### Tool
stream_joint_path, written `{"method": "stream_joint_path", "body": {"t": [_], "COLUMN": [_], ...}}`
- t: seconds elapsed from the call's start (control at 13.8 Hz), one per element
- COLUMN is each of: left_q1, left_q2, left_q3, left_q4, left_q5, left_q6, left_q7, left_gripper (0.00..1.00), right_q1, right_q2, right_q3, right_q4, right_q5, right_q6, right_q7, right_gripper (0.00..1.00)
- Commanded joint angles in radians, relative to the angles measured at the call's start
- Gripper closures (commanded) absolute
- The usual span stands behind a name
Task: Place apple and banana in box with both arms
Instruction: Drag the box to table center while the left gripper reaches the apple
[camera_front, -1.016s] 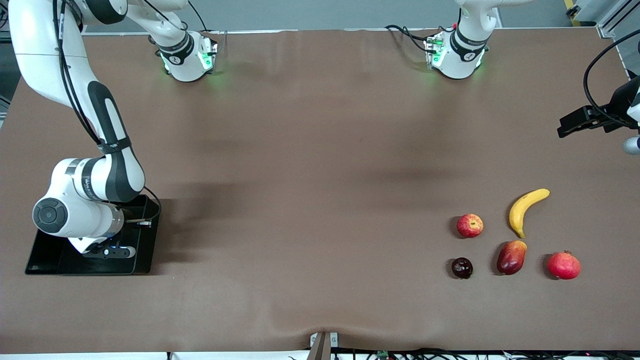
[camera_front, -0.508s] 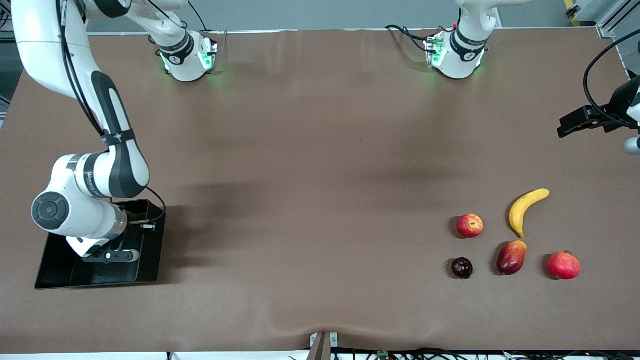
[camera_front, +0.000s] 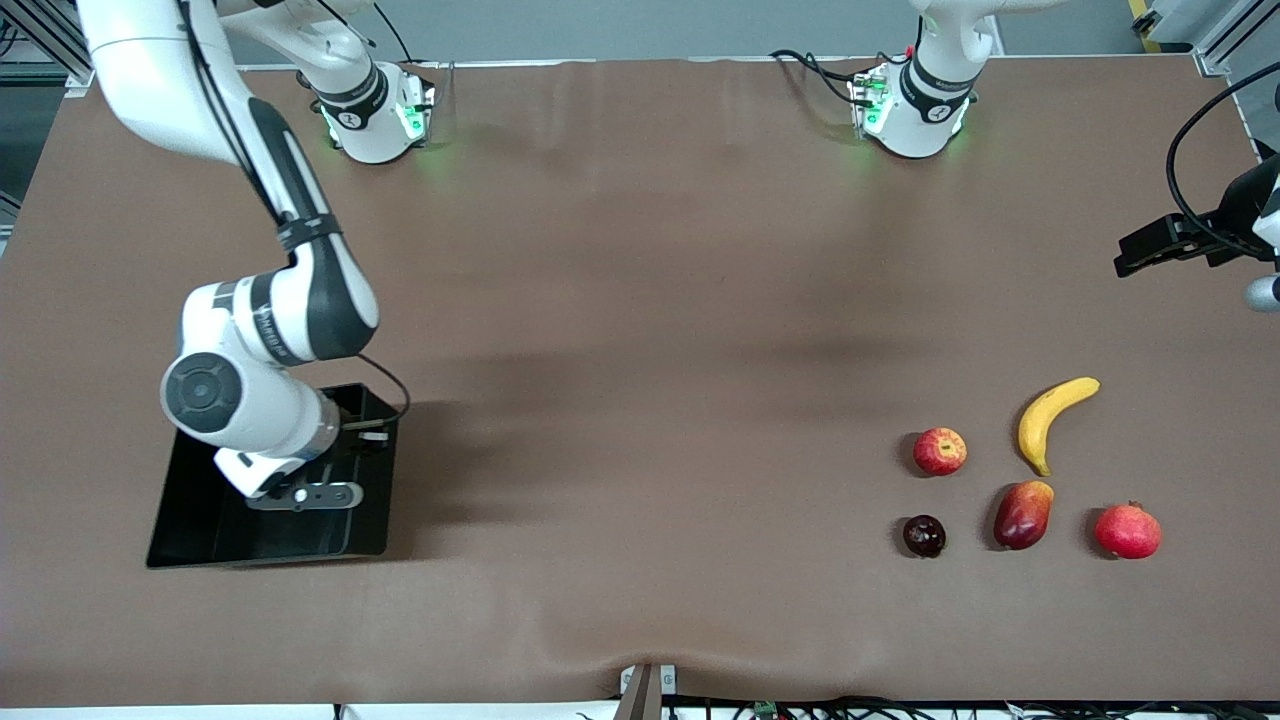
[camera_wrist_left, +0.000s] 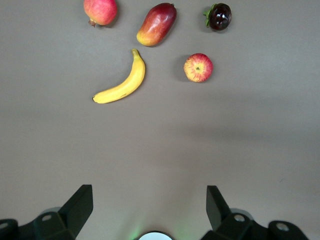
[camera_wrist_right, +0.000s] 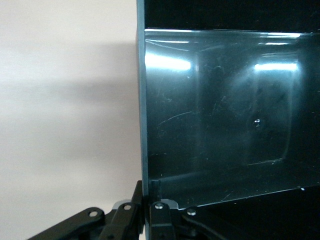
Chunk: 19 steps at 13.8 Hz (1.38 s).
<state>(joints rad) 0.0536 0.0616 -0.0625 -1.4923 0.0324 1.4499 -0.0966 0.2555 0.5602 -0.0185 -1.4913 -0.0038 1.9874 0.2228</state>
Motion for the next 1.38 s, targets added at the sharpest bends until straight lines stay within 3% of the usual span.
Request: {"method": "stream_joint_path", "body": {"t": [0.0,0.22,0.44,0.65,1.09,1.31], "left_q1": [0.02,0.037,0.026,0.028,0.016,0.008], "left_q2": [0.007,0.044,0.058,0.086,0.254,0.358], "left_q3": [0.0,-0.002,-0.008,-0.01,-0.037,-0.039], "left_q4": [-0.023,-0.077,-0.218,-0.325,-0.312,-0.22], "left_q5": [0.011,0.011,0.011,0.004,-0.006,-0.025], "left_q6": [-0.002,0.078,0.289,0.443,0.581,0.603], "left_q7": [0.009,0.009,0.008,0.011,0.009,0.012], "left_gripper": [0.0,0.0,0.0,0.0,0.0,0.0], "right_q1": [0.086,0.194,0.264,0.344,0.452,0.475], "right_q2": [-0.01,0.013,0.035,0.095,0.191,0.22], "right_q3": [-0.006,-0.006,-0.005,-0.005,-0.005,-0.005], "right_q4": [0.031,0.04,0.071,0.167,0.259,0.267], "right_q5": [-0.001,-0.007,0.001,0.011,0.01,0.011], "right_q6": [-0.024,-0.013,-0.012,-0.012,0.059,0.105], "right_q7": [0.091,0.287,0.401,0.498,0.566,0.607], "right_gripper": [1.0,1.0,1.0,1.0,1.0,1.0]}}
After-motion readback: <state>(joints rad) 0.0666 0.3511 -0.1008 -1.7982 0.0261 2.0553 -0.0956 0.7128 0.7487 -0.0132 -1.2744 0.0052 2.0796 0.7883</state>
